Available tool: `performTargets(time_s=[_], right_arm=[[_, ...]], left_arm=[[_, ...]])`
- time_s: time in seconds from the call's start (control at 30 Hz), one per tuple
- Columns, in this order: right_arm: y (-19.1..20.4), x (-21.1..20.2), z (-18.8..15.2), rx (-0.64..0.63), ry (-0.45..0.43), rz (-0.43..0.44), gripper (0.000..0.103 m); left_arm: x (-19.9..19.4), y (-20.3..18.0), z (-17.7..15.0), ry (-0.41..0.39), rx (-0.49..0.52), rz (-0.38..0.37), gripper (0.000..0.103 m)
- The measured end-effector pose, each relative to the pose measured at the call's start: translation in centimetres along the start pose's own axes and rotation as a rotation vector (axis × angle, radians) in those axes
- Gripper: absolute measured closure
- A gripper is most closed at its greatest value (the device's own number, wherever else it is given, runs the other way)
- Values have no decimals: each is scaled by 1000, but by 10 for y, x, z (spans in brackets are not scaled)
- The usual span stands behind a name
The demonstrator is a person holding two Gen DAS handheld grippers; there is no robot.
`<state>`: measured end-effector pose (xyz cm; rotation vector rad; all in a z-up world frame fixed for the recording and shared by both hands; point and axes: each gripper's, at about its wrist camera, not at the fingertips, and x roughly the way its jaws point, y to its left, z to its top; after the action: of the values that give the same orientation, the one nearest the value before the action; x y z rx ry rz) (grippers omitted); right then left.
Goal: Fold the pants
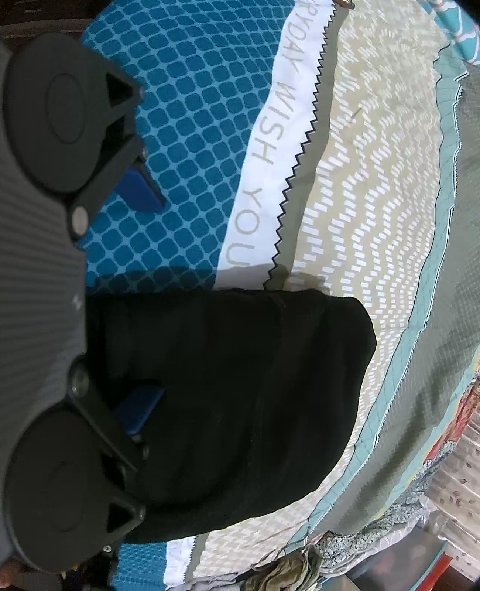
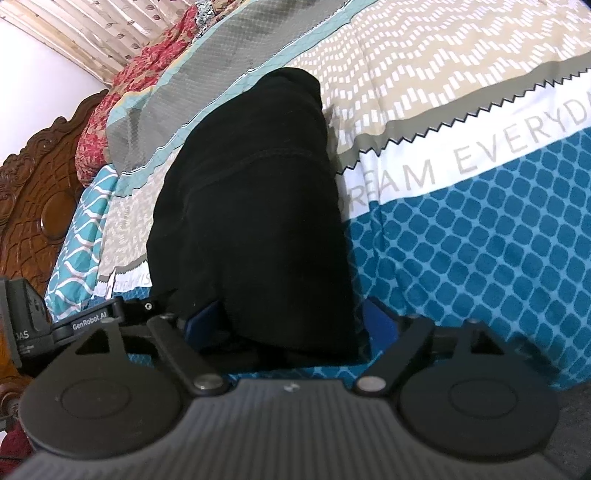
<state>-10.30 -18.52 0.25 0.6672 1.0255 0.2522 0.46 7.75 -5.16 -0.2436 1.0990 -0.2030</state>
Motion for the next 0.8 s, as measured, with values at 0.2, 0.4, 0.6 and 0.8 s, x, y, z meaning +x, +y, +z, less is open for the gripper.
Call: performTargets(time_s=[0.2,0.4,0.6,0.8], right_arm=[[-1,1,1,7,2,7,14],[-4,0,1,19,1,33,8],[-3,0,0,26,-1,49,3],[-6,1,-1,53,-11,82,0]], left_arm=[[-2,2,-8,-40,-15,-8,0],[-5,11,-1,-8,-34,-53,0],[-6,13,-4,-10,-9,-77,0],[-6,6,-4,-10,1,-52,0]])
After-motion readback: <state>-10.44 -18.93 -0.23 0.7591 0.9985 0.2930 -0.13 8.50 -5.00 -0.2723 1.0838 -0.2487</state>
